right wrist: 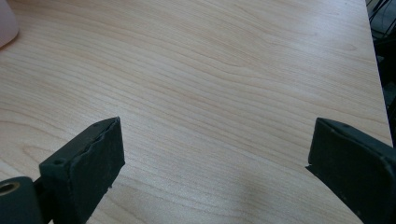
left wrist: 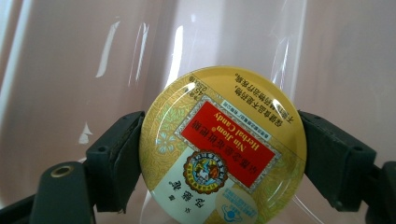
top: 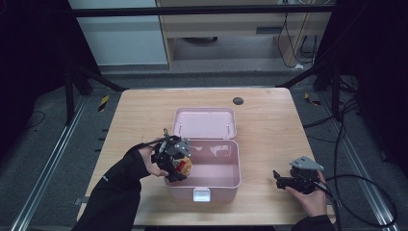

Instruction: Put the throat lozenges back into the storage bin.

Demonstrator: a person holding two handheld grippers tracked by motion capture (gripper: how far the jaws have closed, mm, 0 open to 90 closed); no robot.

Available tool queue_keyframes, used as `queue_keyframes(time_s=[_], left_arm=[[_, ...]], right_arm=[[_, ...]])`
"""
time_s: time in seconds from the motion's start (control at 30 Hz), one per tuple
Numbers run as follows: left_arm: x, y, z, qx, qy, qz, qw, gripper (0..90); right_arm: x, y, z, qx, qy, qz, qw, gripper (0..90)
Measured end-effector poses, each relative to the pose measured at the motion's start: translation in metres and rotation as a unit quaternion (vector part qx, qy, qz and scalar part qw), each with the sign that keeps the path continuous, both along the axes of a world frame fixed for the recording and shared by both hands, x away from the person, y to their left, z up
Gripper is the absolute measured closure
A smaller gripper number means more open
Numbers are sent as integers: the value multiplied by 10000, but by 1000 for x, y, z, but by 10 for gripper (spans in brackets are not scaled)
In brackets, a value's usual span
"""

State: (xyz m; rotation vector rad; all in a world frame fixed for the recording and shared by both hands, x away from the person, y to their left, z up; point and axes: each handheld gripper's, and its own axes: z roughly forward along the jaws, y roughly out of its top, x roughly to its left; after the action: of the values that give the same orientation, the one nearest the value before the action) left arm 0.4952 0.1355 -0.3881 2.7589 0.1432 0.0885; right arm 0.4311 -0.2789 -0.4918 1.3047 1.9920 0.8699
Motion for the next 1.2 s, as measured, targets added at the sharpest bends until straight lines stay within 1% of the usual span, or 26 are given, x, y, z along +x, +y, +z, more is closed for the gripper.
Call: queue_keyframes(time_s=[0.13,0.23,0.33,0.57,0.77,0.8,0.83,0.87,0.9,1.0,1.1,1.17,1.2], left_arm=[[0,0,-4,16,23,17,10000,191],[0,-1,-6,81,29,-18,10000,190],[0,-2,-7,146,17,-54,9999,188],[0,-2,-8,179,-19,-59,9998,169],[-1,0,-5,91,-59,-46,9999,173],[-2,1,-4,-14,-52,3,10000,173],[-2,1,-4,-14,-52,3,10000,173],[-2,4,1,-147,-122,14,9998,173],[-3,6,4,-262,-130,60,9996,173],[-5,12,16,-513,-208,205,9983,178],[-7,19,28,-802,-339,377,9955,197],[-8,24,35,-1002,-454,501,9927,206],[-8,24,35,-1002,-454,501,9927,208]], right_arm=[[0,0,0,-19,2,7,10000,37],[0,0,0,-21,4,10,10000,36],[0,0,0,-21,7,11,10000,35],[0,0,0,-18,1,18,10000,35],[0,-1,0,3,-20,-3,10000,35],[0,-1,0,5,-27,-2,10000,35],[0,-1,0,6,-30,-6,10000,35],[0,-1,0,-1,-21,-16,10000,35],[0,-1,0,-1,-27,-21,10000,35],[0,-2,1,-1,-41,-27,10000,36],[0,-2,1,10,-40,-32,10000,37],[0,-2,1,21,-42,-44,10000,36],[0,-2,2,20,-42,-48,10000,36]])
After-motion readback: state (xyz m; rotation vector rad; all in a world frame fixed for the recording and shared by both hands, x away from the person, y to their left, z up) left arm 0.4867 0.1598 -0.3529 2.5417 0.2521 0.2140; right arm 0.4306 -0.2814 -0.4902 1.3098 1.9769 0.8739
